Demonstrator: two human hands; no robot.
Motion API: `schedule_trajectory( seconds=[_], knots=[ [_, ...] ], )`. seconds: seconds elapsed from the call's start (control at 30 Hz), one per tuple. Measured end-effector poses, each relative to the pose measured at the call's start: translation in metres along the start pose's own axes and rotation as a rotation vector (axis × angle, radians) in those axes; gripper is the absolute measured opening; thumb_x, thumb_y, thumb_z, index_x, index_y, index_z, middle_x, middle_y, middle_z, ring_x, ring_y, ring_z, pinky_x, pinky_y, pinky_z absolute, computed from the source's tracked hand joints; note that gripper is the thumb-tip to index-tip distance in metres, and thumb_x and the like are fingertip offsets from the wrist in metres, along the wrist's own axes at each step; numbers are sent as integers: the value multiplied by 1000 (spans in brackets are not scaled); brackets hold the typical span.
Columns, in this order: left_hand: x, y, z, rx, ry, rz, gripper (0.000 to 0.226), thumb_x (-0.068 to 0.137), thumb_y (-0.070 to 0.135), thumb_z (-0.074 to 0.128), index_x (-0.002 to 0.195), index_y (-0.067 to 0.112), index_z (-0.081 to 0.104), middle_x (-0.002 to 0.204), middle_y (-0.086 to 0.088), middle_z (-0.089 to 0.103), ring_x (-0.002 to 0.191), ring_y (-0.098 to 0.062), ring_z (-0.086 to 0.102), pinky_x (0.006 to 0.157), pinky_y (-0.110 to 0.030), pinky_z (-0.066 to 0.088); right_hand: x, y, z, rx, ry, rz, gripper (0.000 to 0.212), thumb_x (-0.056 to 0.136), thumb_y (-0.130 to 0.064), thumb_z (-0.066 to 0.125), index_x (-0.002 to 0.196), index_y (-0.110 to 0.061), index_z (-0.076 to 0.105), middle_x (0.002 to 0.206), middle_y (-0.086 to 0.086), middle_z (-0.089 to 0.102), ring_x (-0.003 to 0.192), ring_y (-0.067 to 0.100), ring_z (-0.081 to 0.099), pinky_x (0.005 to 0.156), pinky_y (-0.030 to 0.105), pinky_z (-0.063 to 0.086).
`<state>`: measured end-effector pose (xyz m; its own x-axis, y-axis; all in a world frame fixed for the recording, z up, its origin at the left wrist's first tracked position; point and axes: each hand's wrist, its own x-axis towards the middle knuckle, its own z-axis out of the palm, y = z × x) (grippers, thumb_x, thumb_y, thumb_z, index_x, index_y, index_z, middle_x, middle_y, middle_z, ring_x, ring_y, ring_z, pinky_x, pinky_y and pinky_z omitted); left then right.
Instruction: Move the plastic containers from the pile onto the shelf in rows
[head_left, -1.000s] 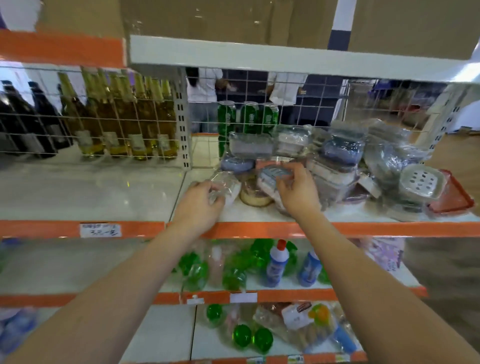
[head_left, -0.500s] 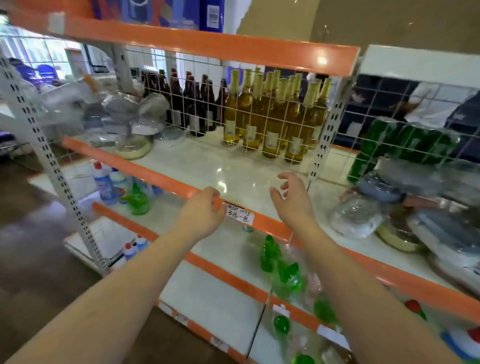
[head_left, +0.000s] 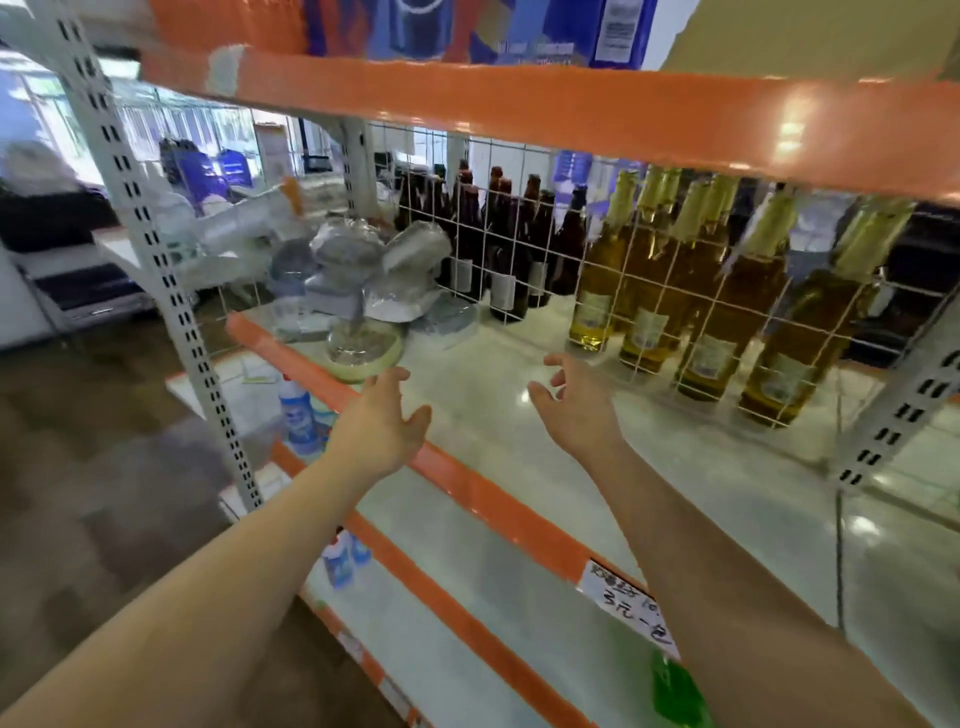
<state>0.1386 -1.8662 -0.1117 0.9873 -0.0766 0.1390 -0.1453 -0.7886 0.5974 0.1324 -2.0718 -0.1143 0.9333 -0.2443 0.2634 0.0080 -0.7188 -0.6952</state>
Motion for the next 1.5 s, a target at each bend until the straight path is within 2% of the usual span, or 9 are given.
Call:
schedule_trajectory(
  seconds=[0.27, 0.43, 0.57, 0.77, 1.03, 1.13, 1.3, 1.4, 1.5],
  knots=[
    [90, -50, -26, 42, 117, -89, 46, 91, 24, 57, 132, 7, 47, 126, -21, 51, 108, -39, 53, 90, -42, 43, 95, -27, 76, 26, -111, -79, 42, 91, -25, 59, 129, -11, 47, 121, 11, 51, 93, 14, 47, 83, 27, 39],
    [145, -88, -53, 4, 193, -116, 49, 92, 29, 58, 133, 6, 47, 131, -21, 47, 115, -37, 49, 96, -38, 38, 143, -49, 124, 18, -116, -94, 48, 88, -27, 62, 131, -11, 47, 130, 12, 46, 118, 24, 46, 97, 34, 39],
    [196, -115, -67, -81, 198, -125, 50, 92, 28, 57, 136, 10, 42, 136, -16, 41, 122, -31, 45, 94, -31, 36, 184, -66, 154, 47, -50, -60, 52, 87, -29, 64, 132, -12, 44, 131, 10, 43, 121, 23, 44, 98, 31, 38],
    [285, -153, -90, -83, 113, -34, 60, 90, 43, 58, 137, 11, 39, 134, -11, 44, 121, -25, 41, 87, -27, 33, 241, -93, 193, 89, 92, 102, 68, 87, -41, 63, 142, -17, 30, 138, 12, 36, 124, 30, 42, 104, 47, 37],
    [370, -163, -101, -142, -24, 17, 82, 72, 69, 58, 130, 13, 46, 125, -10, 53, 112, -29, 55, 97, -42, 45, 285, -105, 206, 117, 211, 189, 80, 88, -40, 63, 150, -19, 16, 153, 10, 20, 139, 25, 25, 109, 38, 27],
    [388, -162, -93, -150, -83, 35, 75, 84, 57, 58, 140, 12, 38, 139, -12, 43, 122, -29, 47, 99, -35, 39, 300, -103, 207, 109, 236, 171, 79, 88, -38, 64, 150, -18, 19, 152, 11, 22, 139, 25, 25, 109, 37, 25],
    [412, -158, -76, -226, -66, 119, 66, 88, 52, 57, 141, 20, 37, 141, -10, 43, 119, -26, 49, 87, -28, 37, 321, -100, 210, 150, 192, 188, 74, 87, -41, 63, 147, -23, 24, 150, 9, 27, 135, 25, 33, 109, 37, 31],
    [418, -156, -65, -319, -33, 105, 65, 83, 59, 59, 131, 19, 44, 127, -3, 51, 95, -14, 53, 75, -24, 40, 330, -97, 213, 259, 232, 231, 74, 69, -64, 66, 126, -28, 37, 131, 10, 46, 114, 29, 54, 95, 49, 49],
    [420, -148, -59, -319, -43, 39, 71, 79, 64, 58, 126, 14, 39, 121, -5, 50, 89, -16, 51, 72, -26, 41, 333, -91, 212, 296, 272, 268, 59, 73, -59, 69, 109, -24, 37, 113, 3, 51, 101, 29, 62, 87, 45, 53]
  ],
)
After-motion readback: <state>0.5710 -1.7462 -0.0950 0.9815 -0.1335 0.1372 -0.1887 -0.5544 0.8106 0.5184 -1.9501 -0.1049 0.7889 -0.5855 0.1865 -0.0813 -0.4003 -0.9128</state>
